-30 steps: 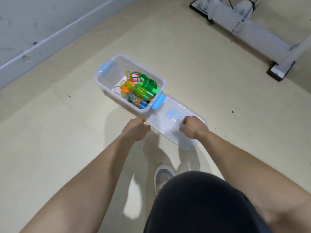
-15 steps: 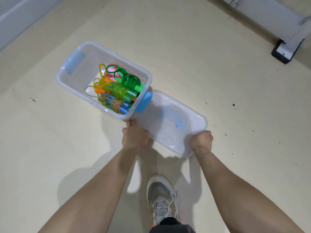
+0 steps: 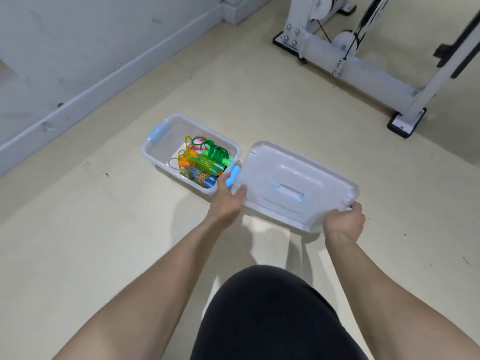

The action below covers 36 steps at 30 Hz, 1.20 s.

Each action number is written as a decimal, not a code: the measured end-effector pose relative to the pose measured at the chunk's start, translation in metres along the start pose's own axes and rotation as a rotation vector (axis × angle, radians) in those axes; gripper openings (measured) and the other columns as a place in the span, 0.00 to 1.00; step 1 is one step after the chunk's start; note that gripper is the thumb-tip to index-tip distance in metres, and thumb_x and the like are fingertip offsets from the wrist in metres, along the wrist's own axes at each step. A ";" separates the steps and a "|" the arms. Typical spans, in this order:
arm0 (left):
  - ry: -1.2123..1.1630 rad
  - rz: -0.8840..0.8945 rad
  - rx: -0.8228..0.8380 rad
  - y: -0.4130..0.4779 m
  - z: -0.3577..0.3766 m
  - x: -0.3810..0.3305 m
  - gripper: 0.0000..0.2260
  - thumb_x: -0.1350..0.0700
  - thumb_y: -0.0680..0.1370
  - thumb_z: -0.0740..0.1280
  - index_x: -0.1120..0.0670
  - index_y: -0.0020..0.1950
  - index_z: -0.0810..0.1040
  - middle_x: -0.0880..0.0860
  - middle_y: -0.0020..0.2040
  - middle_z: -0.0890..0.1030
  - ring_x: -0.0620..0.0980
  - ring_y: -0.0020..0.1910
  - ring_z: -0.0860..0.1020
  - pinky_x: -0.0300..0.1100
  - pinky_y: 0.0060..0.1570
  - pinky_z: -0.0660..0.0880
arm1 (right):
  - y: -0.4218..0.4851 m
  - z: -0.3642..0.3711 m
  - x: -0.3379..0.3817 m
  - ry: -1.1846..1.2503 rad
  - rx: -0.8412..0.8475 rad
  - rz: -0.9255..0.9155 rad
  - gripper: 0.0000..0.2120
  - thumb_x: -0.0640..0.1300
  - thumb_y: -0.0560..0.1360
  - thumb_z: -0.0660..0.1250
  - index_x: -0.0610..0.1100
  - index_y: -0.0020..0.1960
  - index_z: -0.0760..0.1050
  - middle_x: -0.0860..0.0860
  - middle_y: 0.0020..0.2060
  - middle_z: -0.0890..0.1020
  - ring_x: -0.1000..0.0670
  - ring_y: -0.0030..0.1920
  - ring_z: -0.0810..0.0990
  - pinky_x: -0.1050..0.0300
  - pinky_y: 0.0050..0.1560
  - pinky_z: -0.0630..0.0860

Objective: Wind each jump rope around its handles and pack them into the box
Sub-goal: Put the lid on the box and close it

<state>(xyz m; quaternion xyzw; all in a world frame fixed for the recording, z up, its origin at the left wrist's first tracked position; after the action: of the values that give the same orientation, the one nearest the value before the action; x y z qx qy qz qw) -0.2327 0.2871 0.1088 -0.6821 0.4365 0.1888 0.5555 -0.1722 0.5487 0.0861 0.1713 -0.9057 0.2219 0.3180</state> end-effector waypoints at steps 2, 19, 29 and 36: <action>-0.115 0.033 -0.039 0.006 -0.026 -0.006 0.28 0.30 0.69 0.57 0.31 0.68 0.65 0.55 0.60 0.81 0.62 0.54 0.81 0.62 0.63 0.75 | -0.012 0.001 0.026 0.124 0.036 -0.110 0.08 0.39 0.74 0.62 0.45 0.52 0.74 0.45 0.46 0.80 0.39 0.49 0.79 0.49 0.52 0.76; -0.131 0.043 -0.294 0.091 -0.246 -0.003 0.09 0.61 0.79 0.67 0.55 0.58 0.80 0.54 0.51 0.83 0.53 0.46 0.81 0.43 0.47 0.77 | -0.089 0.126 0.107 0.291 0.705 -0.245 0.08 0.42 0.75 0.72 0.42 0.53 0.76 0.50 0.34 0.82 0.48 0.32 0.81 0.50 0.39 0.80; 0.247 0.074 -0.406 0.206 -0.235 0.016 0.17 0.54 0.81 0.60 0.48 0.69 0.78 0.52 0.65 0.80 0.56 0.65 0.76 0.45 0.65 0.71 | -0.097 0.210 0.103 0.011 0.537 -0.341 0.12 0.51 0.78 0.66 0.48 0.58 0.71 0.51 0.39 0.81 0.53 0.41 0.81 0.65 0.35 0.71; 0.348 0.002 -0.446 0.191 -0.248 0.049 0.14 0.53 0.78 0.63 0.50 0.62 0.80 0.54 0.53 0.81 0.56 0.51 0.76 0.43 0.50 0.71 | -0.098 0.221 0.111 -0.058 0.540 -0.472 0.11 0.53 0.80 0.59 0.52 0.57 0.75 0.53 0.44 0.81 0.44 0.46 0.80 0.47 0.48 0.79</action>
<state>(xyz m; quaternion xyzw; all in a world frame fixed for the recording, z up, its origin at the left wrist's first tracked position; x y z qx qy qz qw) -0.4156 0.0392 0.0366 -0.8093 0.4734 0.1608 0.3083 -0.3202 0.3343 0.0328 0.4599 -0.7585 0.3687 0.2779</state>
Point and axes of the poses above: each hand's wrist, its own y-axis towards the middle knuckle, its own z-axis out of the palm, x = y × z, the point moved 1 cm from there along y, towards the middle knuckle
